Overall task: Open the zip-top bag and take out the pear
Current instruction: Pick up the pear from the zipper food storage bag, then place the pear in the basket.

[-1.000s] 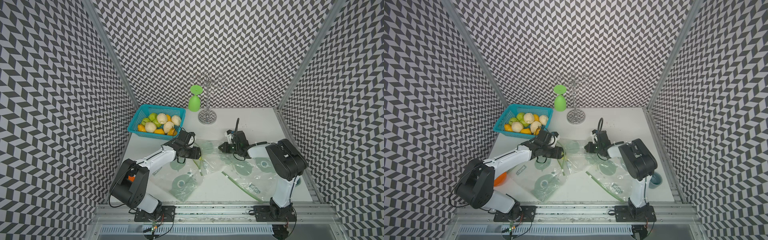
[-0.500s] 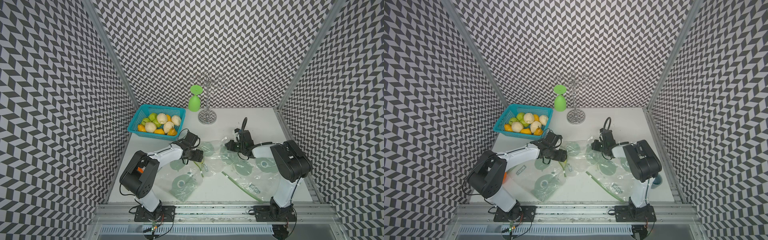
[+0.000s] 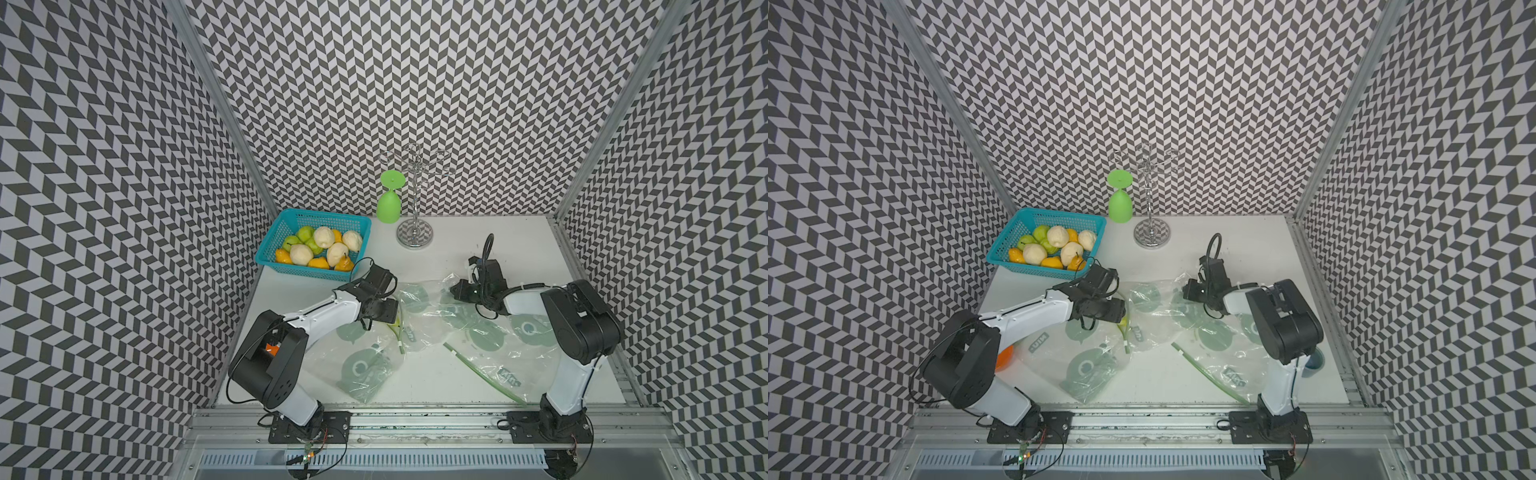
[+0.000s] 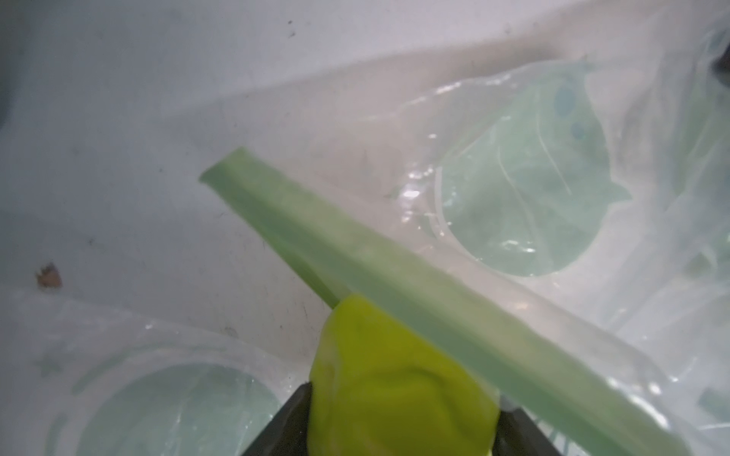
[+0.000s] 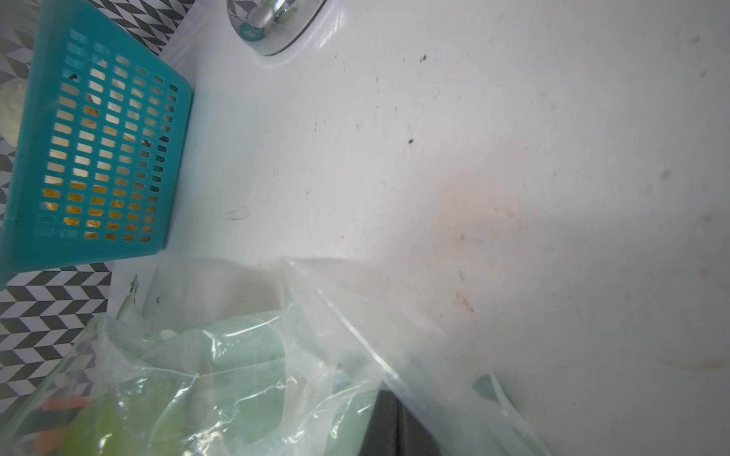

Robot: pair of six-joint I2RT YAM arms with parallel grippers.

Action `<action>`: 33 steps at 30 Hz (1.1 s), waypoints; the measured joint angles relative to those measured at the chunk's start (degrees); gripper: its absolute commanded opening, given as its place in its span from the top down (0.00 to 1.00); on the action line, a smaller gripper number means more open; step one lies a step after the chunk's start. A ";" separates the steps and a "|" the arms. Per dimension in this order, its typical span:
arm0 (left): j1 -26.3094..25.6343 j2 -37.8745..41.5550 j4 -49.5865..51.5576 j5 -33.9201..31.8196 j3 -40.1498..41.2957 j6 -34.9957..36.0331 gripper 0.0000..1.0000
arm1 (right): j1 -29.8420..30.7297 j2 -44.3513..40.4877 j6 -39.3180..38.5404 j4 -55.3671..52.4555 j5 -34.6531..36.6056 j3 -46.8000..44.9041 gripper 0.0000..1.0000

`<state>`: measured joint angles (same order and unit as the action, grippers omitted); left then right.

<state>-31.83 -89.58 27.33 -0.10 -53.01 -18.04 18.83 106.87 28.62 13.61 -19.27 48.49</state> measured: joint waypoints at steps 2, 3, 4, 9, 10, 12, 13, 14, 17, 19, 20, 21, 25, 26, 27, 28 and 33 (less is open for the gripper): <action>0.13 0.79 -0.13 0.44 0.42 0.04 0.44 | -0.02 0.07 -0.07 0.00 -0.04 0.07 1.00; 0.28 1.05 -0.11 0.79 0.52 0.07 0.42 | -0.02 0.09 -0.07 0.00 -0.04 0.11 1.00; 0.39 1.09 -0.15 1.11 0.57 0.02 0.39 | -0.02 0.11 -0.09 0.00 -0.04 0.13 1.00; 0.63 0.76 -0.59 2.89 1.40 0.04 0.45 | -0.15 0.22 -0.13 -0.20 -0.24 0.37 1.00; 0.66 0.74 -0.74 2.99 1.70 0.02 0.46 | -0.17 0.22 -0.13 -0.35 -0.24 0.44 1.00; 0.74 1.09 -0.90 3.17 1.77 -0.04 0.45 | -0.22 0.22 -0.15 -0.55 -0.24 0.55 1.00; 0.79 1.51 -0.81 3.23 1.77 -0.07 0.45 | -0.26 0.22 -0.15 -0.57 -0.24 0.57 1.00; 1.03 2.10 -0.63 3.39 1.77 -0.07 0.45 | -0.26 0.22 -0.15 -0.57 -0.24 0.59 1.00; 2.82 5.55 0.42 5.01 1.40 -0.04 0.46 | -0.28 0.26 -0.15 -0.61 -0.20 0.61 1.00; 5.70 8.59 1.31 6.91 0.26 0.00 0.47 | -0.28 0.42 -0.13 -0.57 -0.09 0.74 1.00; 6.99 9.75 1.51 7.54 -0.48 0.02 0.47 | -0.28 0.46 -0.11 -0.52 0.02 0.79 1.00; 8.31 10.91 1.57 8.50 -1.31 0.07 0.47 | -0.33 0.48 -0.07 -0.48 0.09 0.81 1.00; 12.81 13.35 1.81 14.21 -4.22 0.50 0.47 | -0.87 0.72 0.39 0.15 0.20 0.81 1.00; 13.57 13.29 2.01 16.09 -4.87 0.66 0.47 | -1.07 0.74 0.55 0.22 0.24 0.81 1.00; 14.36 13.11 2.29 17.73 -5.40 0.79 0.47 | -1.31 0.74 0.70 0.22 0.28 0.81 1.00; 15.13 13.00 2.56 18.91 -5.75 0.92 0.47 | -1.51 0.74 0.90 0.33 0.31 0.79 1.00; 23.74 12.50 4.13 22.36 -8.11 1.77 0.49 | -2.43 0.66 1.44 0.59 0.42 0.57 1.00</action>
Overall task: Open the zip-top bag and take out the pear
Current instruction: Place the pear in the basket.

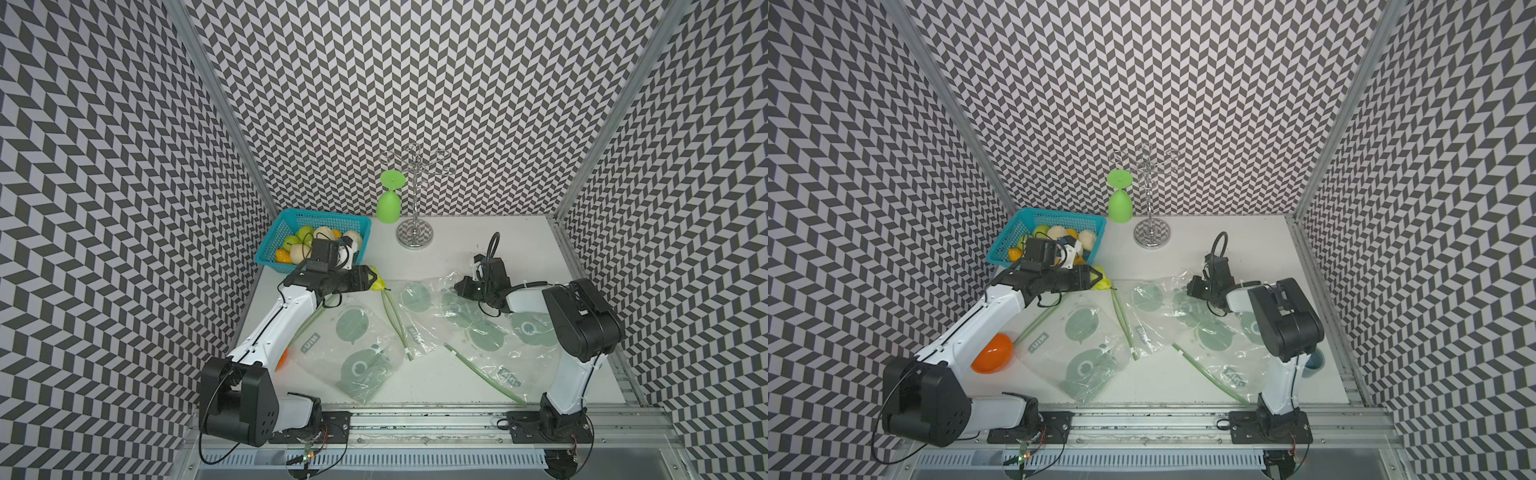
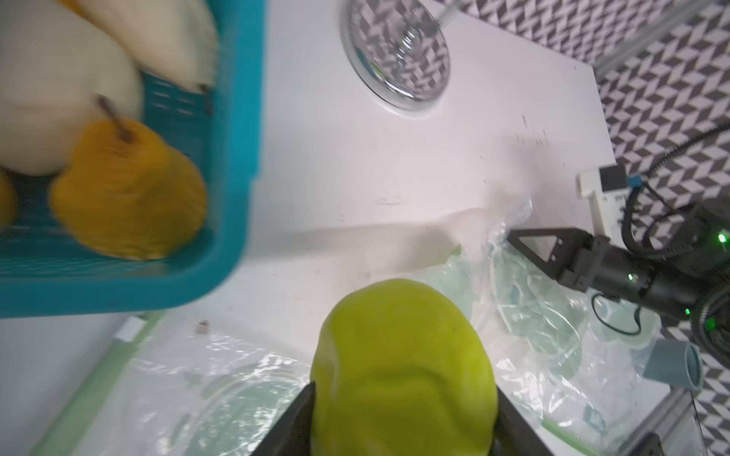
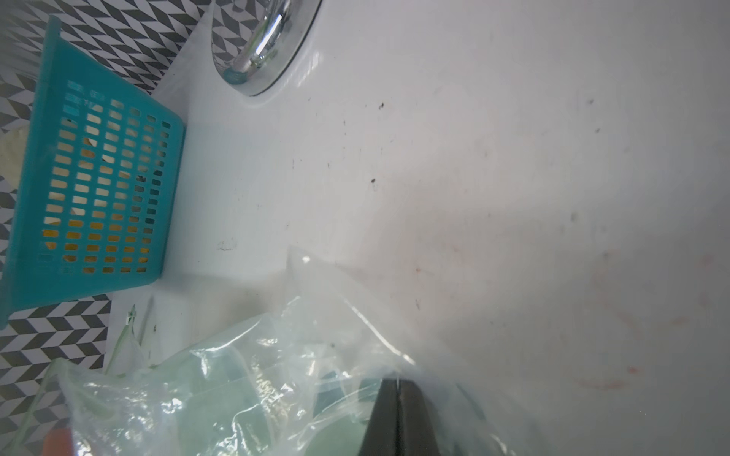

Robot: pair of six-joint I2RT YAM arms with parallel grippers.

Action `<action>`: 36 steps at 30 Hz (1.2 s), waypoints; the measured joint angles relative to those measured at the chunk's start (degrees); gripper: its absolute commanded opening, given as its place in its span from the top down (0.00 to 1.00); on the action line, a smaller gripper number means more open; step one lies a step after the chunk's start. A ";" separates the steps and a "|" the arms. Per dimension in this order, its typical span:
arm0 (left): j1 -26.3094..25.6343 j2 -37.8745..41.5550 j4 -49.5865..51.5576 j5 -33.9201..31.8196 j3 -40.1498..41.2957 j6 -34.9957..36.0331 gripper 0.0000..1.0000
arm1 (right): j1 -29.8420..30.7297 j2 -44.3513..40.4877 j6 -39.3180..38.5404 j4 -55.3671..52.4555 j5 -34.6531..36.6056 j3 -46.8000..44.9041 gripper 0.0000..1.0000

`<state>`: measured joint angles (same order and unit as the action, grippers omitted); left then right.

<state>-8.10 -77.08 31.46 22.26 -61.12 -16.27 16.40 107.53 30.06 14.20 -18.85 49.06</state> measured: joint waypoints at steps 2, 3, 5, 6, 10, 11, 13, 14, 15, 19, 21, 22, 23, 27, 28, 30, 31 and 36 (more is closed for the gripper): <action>4.31 -1.31 0.02 -0.15 -2.64 0.02 0.49 | -0.11 -0.11 0.02 -0.02 0.00 -0.07 1.00; 6.19 -2.32 -0.11 -0.35 -4.35 0.00 0.48 | -0.13 -0.26 0.02 -0.04 0.07 -0.22 1.00; 9.42 -4.76 -0.96 -1.92 -7.80 -0.04 0.42 | -0.15 -0.66 0.07 -0.04 0.04 -0.63 0.98; 10.67 -6.16 -1.55 -2.75 -9.33 -0.09 0.43 | -0.20 -1.01 0.09 -0.09 0.02 -0.96 0.95; 15.32 -13.11 -4.76 -4.61 -13.44 -0.63 0.38 | -0.66 -3.06 0.24 -0.87 -1.46 -2.43 0.73; 16.24 -15.28 -5.25 -4.74 -14.14 -0.85 0.33 | -0.76 -3.85 0.11 -1.64 -1.75 -2.49 0.69; 17.55 -19.47 -5.64 -5.18 -15.52 -1.14 0.25 | -0.94 -5.38 -0.50 -3.80 -2.21 -2.49 0.59; 18.08 -21.53 -5.70 -5.31 -16.09 -1.03 0.16 | -1.05 -6.36 -0.68 -5.01 -2.36 -2.49 0.55; 18.36 -23.34 -5.68 -5.46 -16.48 -1.09 0.12 | -1.18 -7.65 -1.20 -6.32 -2.60 -2.47 0.51; 18.23 -24.83 -6.21 -4.81 -16.48 -1.42 0.00 | -1.68 -13.64 -3.17 -11.15 -2.67 -1.20 0.38; 18.10 -23.21 -6.29 -4.31 -16.39 -1.70 0.00 | -2.14 -17.27 -4.24 -12.81 -2.56 -0.07 0.33; 18.03 -22.08 -6.47 -4.13 -16.22 -1.81 0.00 | -2.45 -19.15 -4.85 -13.25 -2.40 0.31 0.31; 18.01 -20.39 -6.84 -3.96 -15.82 -2.05 0.00 | -2.80 -21.29 -5.60 -13.68 -2.05 0.50 0.28; 17.90 -8.70 -12.20 -3.80 -9.46 -3.45 0.00 | -4.63 -31.50 -8.04 -15.43 2.86 0.09 0.15; 17.68 -5.20 -14.23 -4.00 -6.84 -3.96 0.00 | -5.07 -34.05 -8.52 -15.47 4.39 -0.42 0.12; 16.28 2.62 -19.58 -6.23 -0.20 -4.39 0.00 | -6.19 -40.09 -10.03 -14.71 8.96 -2.58 0.01; 14.93 5.88 -22.29 -7.85 3.04 -4.33 0.00 | -6.60 -42.60 -10.51 -14.05 10.88 -3.91 0.01; 2.05 16.22 -40.87 -18.32 22.86 0.17 0.00 | -9.18 -52.13 -13.62 -10.16 20.96 -12.90 0.01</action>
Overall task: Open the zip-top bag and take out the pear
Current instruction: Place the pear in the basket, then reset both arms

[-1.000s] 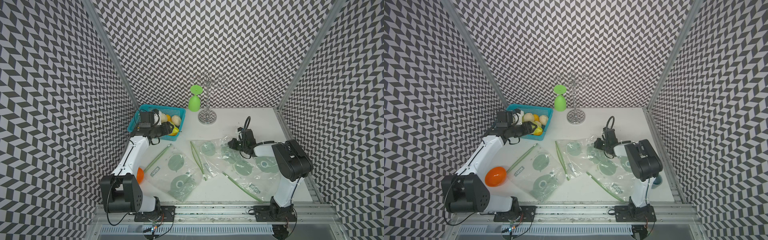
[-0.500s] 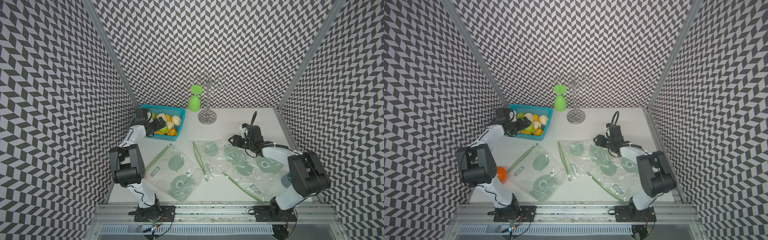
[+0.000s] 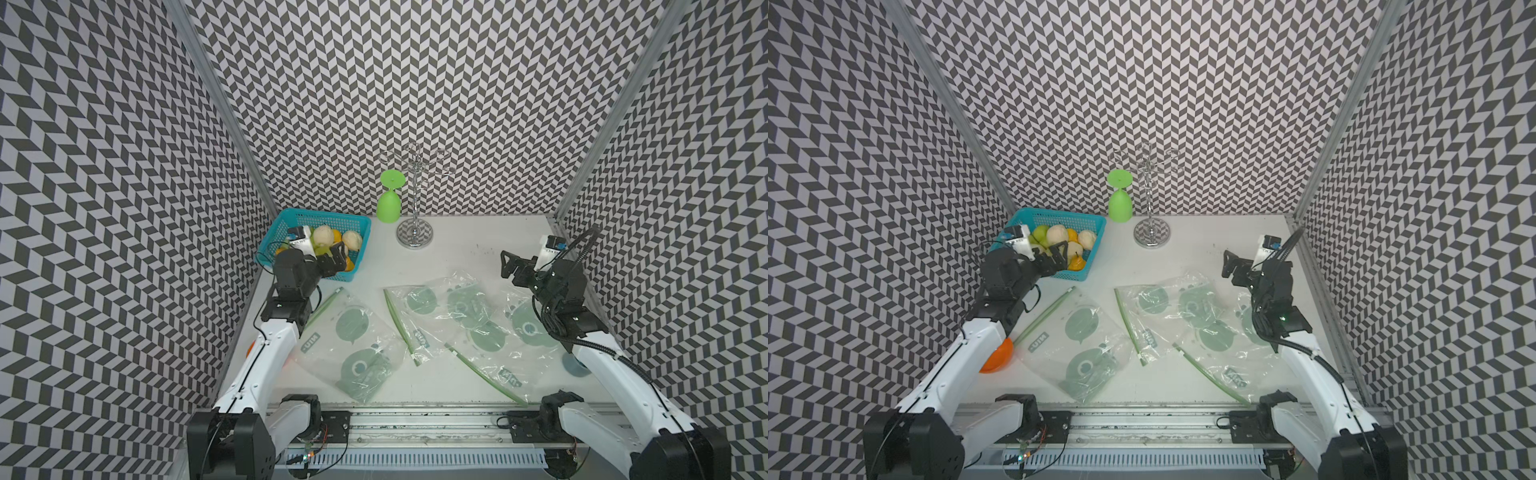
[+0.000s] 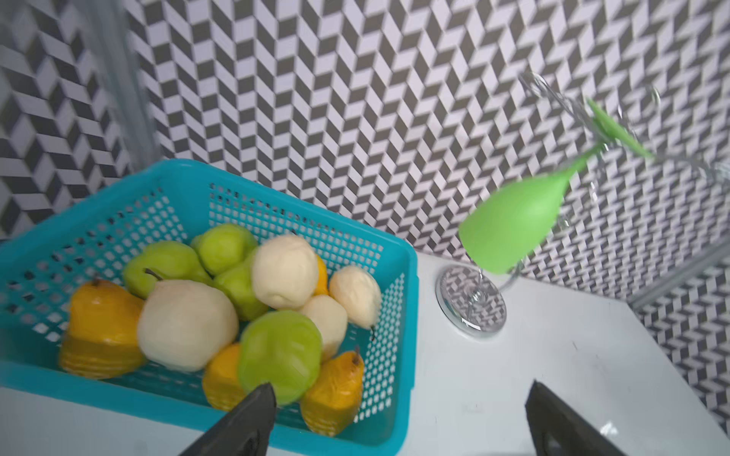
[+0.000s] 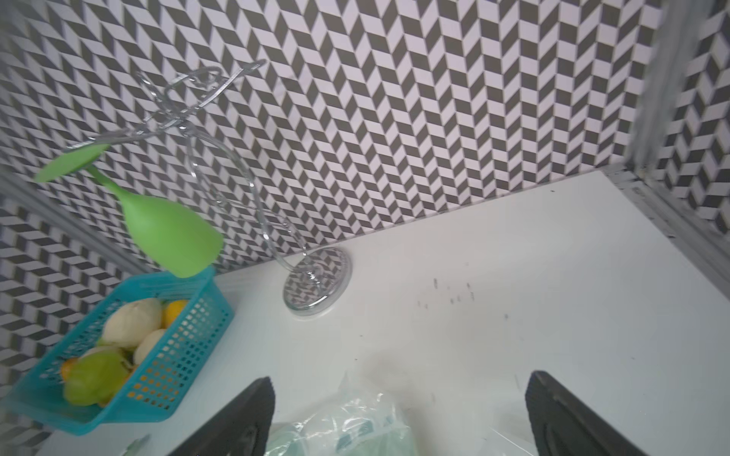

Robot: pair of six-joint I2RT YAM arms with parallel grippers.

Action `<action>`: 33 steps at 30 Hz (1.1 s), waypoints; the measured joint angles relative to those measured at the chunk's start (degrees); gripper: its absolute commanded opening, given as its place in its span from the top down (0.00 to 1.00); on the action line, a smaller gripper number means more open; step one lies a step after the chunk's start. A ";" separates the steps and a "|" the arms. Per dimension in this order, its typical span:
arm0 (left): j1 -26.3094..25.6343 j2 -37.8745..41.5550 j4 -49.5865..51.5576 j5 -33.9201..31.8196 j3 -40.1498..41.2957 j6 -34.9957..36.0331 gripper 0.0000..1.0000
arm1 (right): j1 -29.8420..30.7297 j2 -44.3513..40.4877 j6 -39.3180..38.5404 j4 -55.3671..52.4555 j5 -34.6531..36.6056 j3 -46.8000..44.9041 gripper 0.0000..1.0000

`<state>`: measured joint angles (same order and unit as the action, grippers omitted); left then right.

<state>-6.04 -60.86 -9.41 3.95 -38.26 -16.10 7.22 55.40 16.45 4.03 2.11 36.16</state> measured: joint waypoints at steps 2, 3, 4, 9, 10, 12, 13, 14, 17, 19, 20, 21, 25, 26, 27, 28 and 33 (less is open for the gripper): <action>-2.78 0.92 -6.60 -2.80 7.82 2.56 0.00 | -1.16 -0.94 -0.68 1.75 2.49 -3.19 0.01; -3.26 0.98 -9.99 -4.37 11.85 3.80 0.00 | -1.75 -1.14 -0.83 2.84 3.91 -4.92 0.01; -3.30 0.96 -12.72 -5.53 14.84 4.87 0.00 | -2.14 -1.20 -1.03 4.28 5.16 -6.62 0.01; -3.30 -0.94 -25.14 -9.35 23.17 10.49 0.00 | -2.64 -1.29 -3.21 13.44 10.29 -16.20 0.01; -3.30 -2.05 -27.43 -9.66 23.34 11.45 0.00 | -2.64 -1.25 -3.67 15.30 10.95 -17.59 0.01; -2.89 -5.01 -32.00 -10.08 23.37 13.22 0.00 | -2.64 -0.63 -4.94 20.22 12.28 -20.37 0.01; -2.43 -6.91 -34.32 -9.81 23.37 13.90 0.00 | -2.64 0.07 -5.62 22.73 12.74 -21.51 0.01; -1.66 -9.16 -36.96 -9.20 23.50 14.51 0.00 | -2.67 0.92 -6.21 25.38 13.05 -22.56 0.01; 1.62 -14.71 -41.99 -6.58 24.02 15.23 0.00 | -2.69 3.80 -8.26 33.73 13.25 -26.05 0.01; 4.44 -17.25 -44.78 -4.04 24.00 15.34 0.00 | -2.84 6.82 -9.62 39.58 12.98 -28.20 0.01; 6.05 -18.16 -45.62 -2.62 23.85 15.17 0.00 | -2.86 8.90 -10.34 43.23 12.83 -29.29 0.01; 7.21 -18.84 -46.38 -1.42 23.71 15.10 0.00 | -2.86 10.82 -10.97 46.40 12.81 -30.16 0.01; 11.41 -26.69 -61.09 3.76 25.99 14.51 0.00 | -2.91 19.85 -13.22 60.50 12.00 -33.27 0.01; 11.63 -28.55 -63.63 4.98 27.04 14.47 0.01 | -2.91 22.25 -13.84 63.56 11.45 -33.27 0.01; 11.72 -29.29 -63.98 5.97 27.78 14.45 0.00 | -2.91 24.46 -14.19 66.38 10.91 -33.24 0.01; 11.69 -29.33 -63.78 6.64 28.04 14.47 0.00 | -2.91 27.67 -14.64 70.34 10.45 -33.24 0.01; 11.21 -29.16 -64.78 8.70 25.94 14.97 0.01 | -2.86 34.03 -15.63 74.25 9.64 -32.50 0.01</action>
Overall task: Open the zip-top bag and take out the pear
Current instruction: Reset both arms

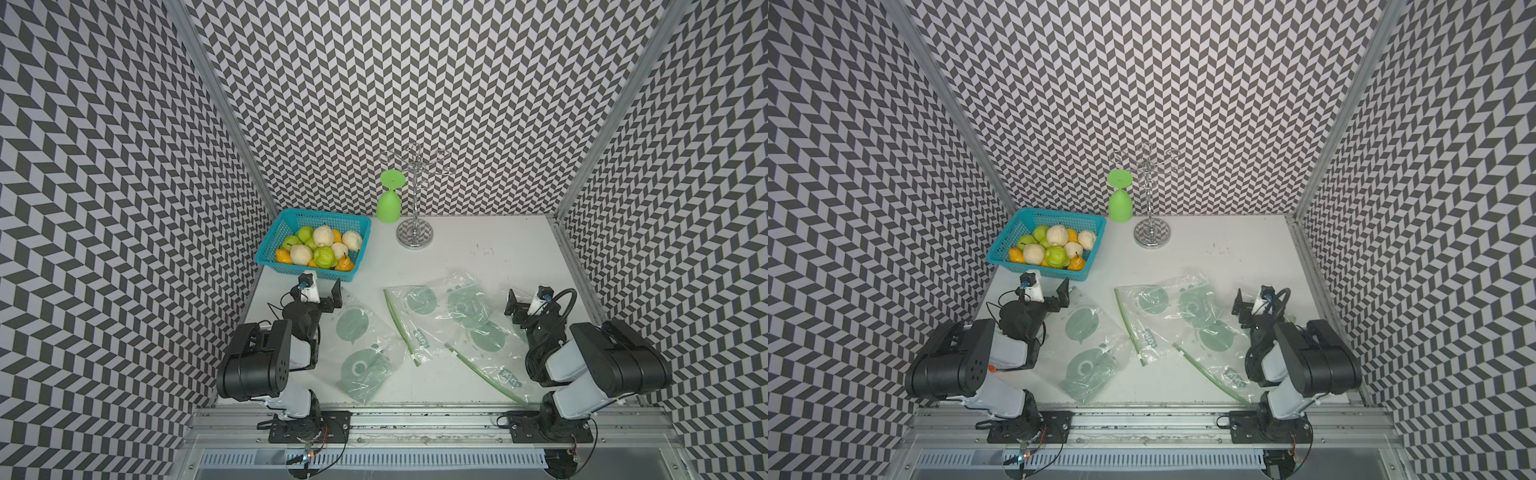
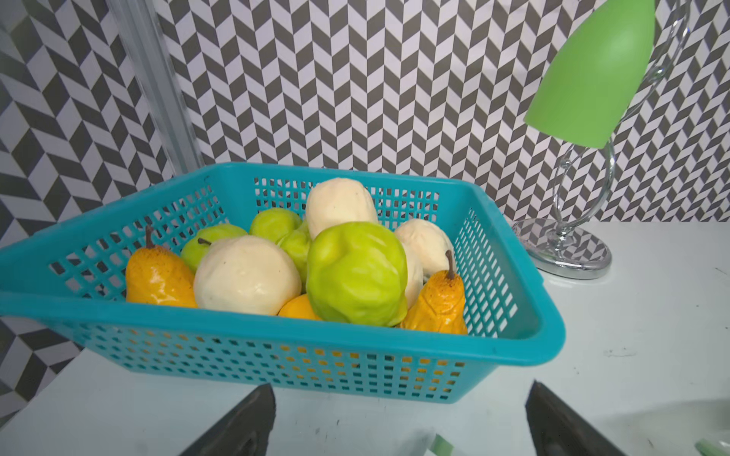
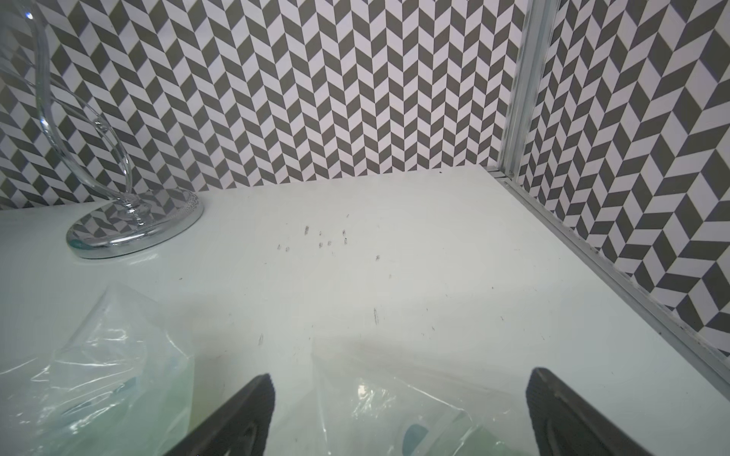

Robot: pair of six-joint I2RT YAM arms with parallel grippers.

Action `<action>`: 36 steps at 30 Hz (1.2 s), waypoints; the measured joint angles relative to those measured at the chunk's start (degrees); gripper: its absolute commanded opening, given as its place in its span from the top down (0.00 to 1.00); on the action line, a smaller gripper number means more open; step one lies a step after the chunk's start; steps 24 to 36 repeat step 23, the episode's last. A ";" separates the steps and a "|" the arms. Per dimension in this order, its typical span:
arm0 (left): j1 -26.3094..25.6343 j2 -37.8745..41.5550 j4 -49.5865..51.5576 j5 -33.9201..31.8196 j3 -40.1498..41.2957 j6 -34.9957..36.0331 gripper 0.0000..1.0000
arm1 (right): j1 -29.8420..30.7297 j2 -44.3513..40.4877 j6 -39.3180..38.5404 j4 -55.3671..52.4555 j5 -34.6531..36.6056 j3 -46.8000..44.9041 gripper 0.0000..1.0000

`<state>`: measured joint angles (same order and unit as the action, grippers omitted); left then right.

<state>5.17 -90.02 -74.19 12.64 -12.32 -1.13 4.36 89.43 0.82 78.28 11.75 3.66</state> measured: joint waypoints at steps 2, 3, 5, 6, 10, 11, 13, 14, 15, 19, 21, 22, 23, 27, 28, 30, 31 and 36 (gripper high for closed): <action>-0.35 0.02 -0.07 0.07 -0.44 0.09 0.00 | -0.07 -1.27 0.09 -0.76 0.07 2.60 0.01; -0.46 0.02 -0.09 0.09 -0.50 0.09 0.00 | -0.07 -0.87 0.09 0.39 0.07 3.98 0.01; -0.55 0.02 -0.11 0.09 -0.50 0.11 0.00 | -0.07 -0.31 0.17 1.33 0.22 5.31 0.01; -0.57 0.02 -0.11 0.09 -0.50 0.13 0.00 | -0.11 -0.35 0.26 0.72 0.35 5.70 0.01; -0.70 0.02 -0.11 0.04 -0.50 0.20 0.00 | -0.55 -0.44 0.90 -2.82 0.76 7.67 0.01; -0.70 0.02 -0.11 0.02 -0.52 0.20 0.00 | -0.55 -0.42 0.94 -2.82 0.85 7.72 0.01; -0.70 0.02 -0.11 0.00 -0.52 0.22 0.00 | -0.55 -0.17 0.96 -2.43 0.90 7.54 0.01; -0.70 0.02 -0.09 -0.02 -0.52 0.22 0.00 | -0.55 -0.13 0.96 -2.51 0.92 7.52 0.01; -0.70 0.02 -0.09 -0.09 -0.52 0.22 0.00 | -0.57 -0.13 0.96 -2.60 0.90 7.52 0.01; -1.22 0.02 0.52 -0.90 -0.92 0.31 0.00 | -0.70 -0.13 0.96 -2.40 0.92 7.52 0.01; -1.68 0.02 1.29 -1.44 -1.57 0.42 0.01 | -0.70 -0.13 0.96 -2.40 0.90 7.50 0.01; -1.81 0.02 1.42 -1.66 -1.81 0.44 0.00 | -0.70 -0.13 0.96 -2.36 0.90 7.48 0.01; -1.88 0.02 1.42 -1.79 -1.86 0.46 0.01 | -0.72 -0.13 0.96 -2.36 0.90 7.48 0.01; -1.88 0.02 1.42 -1.79 -1.86 0.46 0.01 | -0.72 -0.13 0.96 -2.36 0.90 7.48 0.01; -1.88 0.02 1.42 -1.79 -1.86 0.46 0.01 | -0.72 -0.13 0.96 -2.36 0.90 7.48 0.01; -1.88 0.02 1.42 -1.79 -1.86 0.46 0.01 | -0.72 -0.13 0.96 -2.36 0.90 7.48 0.01; -1.88 0.02 1.42 -1.79 -1.86 0.46 0.01 | -0.72 -0.13 0.96 -2.36 0.90 7.48 0.01; -1.88 0.02 1.42 -1.79 -1.86 0.46 0.01 | -0.72 -0.13 0.96 -2.36 0.90 7.48 0.01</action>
